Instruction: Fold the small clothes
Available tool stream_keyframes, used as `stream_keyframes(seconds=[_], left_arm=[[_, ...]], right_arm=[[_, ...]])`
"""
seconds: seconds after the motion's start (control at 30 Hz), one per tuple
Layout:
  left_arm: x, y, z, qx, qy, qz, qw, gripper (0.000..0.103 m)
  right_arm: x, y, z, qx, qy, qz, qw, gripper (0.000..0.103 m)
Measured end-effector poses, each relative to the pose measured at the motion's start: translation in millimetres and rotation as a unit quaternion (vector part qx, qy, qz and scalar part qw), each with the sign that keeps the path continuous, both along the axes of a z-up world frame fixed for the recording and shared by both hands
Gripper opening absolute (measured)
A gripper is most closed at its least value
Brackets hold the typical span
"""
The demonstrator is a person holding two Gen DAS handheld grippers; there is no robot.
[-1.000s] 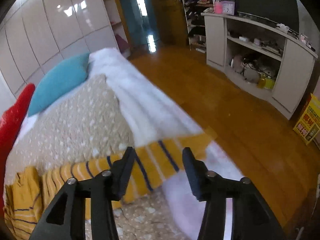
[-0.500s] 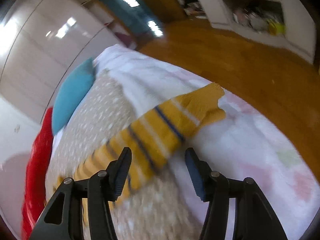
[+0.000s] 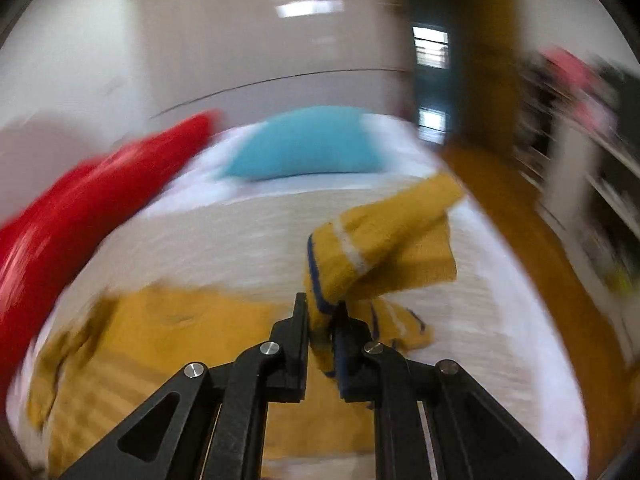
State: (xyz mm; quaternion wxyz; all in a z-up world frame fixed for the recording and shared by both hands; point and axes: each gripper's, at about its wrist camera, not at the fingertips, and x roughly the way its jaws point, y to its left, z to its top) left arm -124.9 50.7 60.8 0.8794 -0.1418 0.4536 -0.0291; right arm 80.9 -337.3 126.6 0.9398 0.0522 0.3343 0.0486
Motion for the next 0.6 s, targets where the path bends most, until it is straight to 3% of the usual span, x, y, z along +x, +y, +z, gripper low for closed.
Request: stream_keyframes(seconds=[0.07, 0.17, 0.27, 0.33, 0.4, 0.5, 0.6], left_arm=[[-6, 13, 1, -0.003, -0.004, 0.012, 0.9999, 0.071], [-13, 35, 3, -0.009, -0.01, 0.034, 0.9993, 0.071], [-23, 57, 5, -0.012, -0.023, 0.053, 0.9982, 0.076], [-27, 70, 5, -0.012, -0.031, 0.065, 0.9973, 0.078], [-28, 81, 1, -0.017, -0.032, 0.073, 0.9967, 0.078], [-26, 92, -5, -0.023, -0.028, 0.085, 0.9957, 0.078], [-29, 99, -10, -0.034, -0.023, 0.092, 0.9949, 0.078]], right_arm=[[3, 65, -8, -0.006, 0.011, 0.067, 0.998, 0.012], [8, 161, -45, 0.0, 0.056, 0.173, 0.983, 0.015], [0, 208, -76, 0.015, 0.105, 0.237, 0.966, 0.022], [-10, 213, -78, 0.018, 0.106, 0.245, 0.963, 0.039], [-14, 197, -70, 0.04, 0.1, 0.231, 0.967, 0.045], [-4, 181, -60, 0.039, 0.099, 0.179, 0.978, 0.045], [8, 188, -70, 0.008, 0.122, 0.157, 0.98, 0.03]])
